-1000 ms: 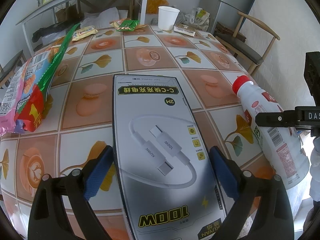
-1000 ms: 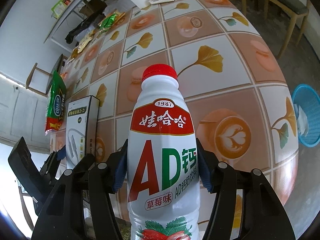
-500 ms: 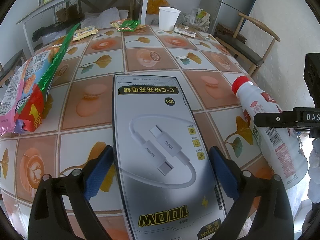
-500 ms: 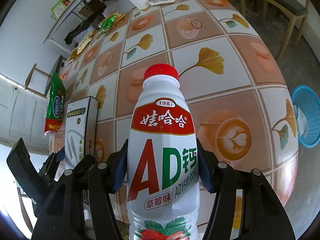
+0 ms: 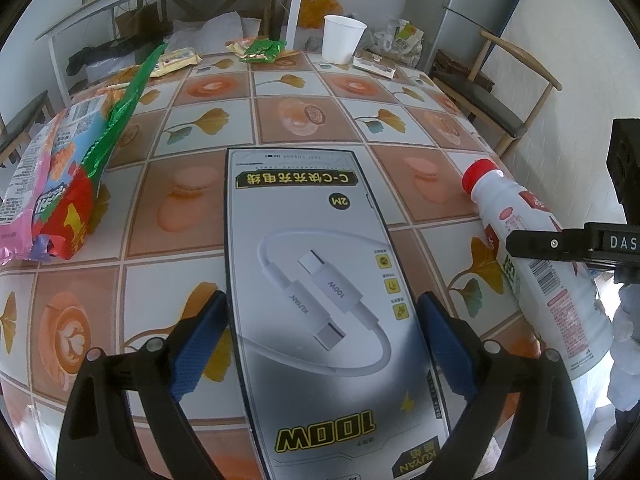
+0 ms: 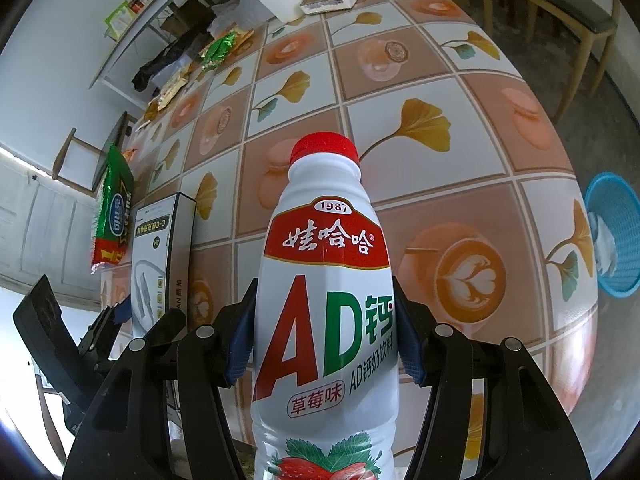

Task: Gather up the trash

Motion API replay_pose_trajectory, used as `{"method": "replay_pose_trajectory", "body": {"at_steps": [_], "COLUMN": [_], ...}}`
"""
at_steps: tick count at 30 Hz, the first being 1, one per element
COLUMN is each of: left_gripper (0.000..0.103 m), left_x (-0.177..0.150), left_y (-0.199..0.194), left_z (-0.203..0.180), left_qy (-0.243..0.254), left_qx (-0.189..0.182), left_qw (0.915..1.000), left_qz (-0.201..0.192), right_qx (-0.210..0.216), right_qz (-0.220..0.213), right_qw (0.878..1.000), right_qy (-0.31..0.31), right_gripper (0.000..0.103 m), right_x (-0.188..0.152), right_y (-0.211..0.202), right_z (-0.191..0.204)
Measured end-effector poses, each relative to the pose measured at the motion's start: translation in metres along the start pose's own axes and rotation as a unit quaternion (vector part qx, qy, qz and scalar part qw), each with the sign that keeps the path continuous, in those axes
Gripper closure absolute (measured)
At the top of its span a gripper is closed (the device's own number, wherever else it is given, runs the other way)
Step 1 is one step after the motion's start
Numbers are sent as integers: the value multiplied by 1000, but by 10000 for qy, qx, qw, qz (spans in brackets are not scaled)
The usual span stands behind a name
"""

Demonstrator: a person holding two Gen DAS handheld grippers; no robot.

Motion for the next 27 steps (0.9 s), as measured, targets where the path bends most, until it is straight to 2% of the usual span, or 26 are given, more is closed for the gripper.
{"method": "replay_pose_trajectory", "body": {"at_steps": [10, 13, 16, 19, 27], "left_gripper": [11, 11, 11, 11, 11], "left_x": [1, 9, 9, 7, 1], "left_y": [-5, -8, -8, -6, -11], "left_z": [-5, -6, -5, -1, -4], "left_qy": [-86, -197, -57, -244, -231], "left_qx": [-225, -305, -161, -275, -289], "left_qw": [9997, 9992, 9997, 9993, 9992], "left_qz": [-36, -139, -178, -108, -156], "right_qx": [189, 526, 444, 337, 372], "right_qz": [-98, -56, 0, -103, -149], "right_qw": [9997, 9982, 9978, 9983, 9972], "right_qy": [111, 298, 486, 469, 632], "right_gripper": [47, 47, 47, 47, 47], "right_x": [1, 0, -1, 3, -7], "right_y": [-5, -7, -5, -14, -18], "right_z": [0, -2, -13, -17, -21]}}
Point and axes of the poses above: each gripper's, at about its wrist camera, not at the fingertips, and y roughly the way its jaws point, z to its left, x to its top, the point moved 6 cm from there along y, roughly the way its jaws point, and after that the axes turned 4 degrees about -z, right-handed, at the moved point
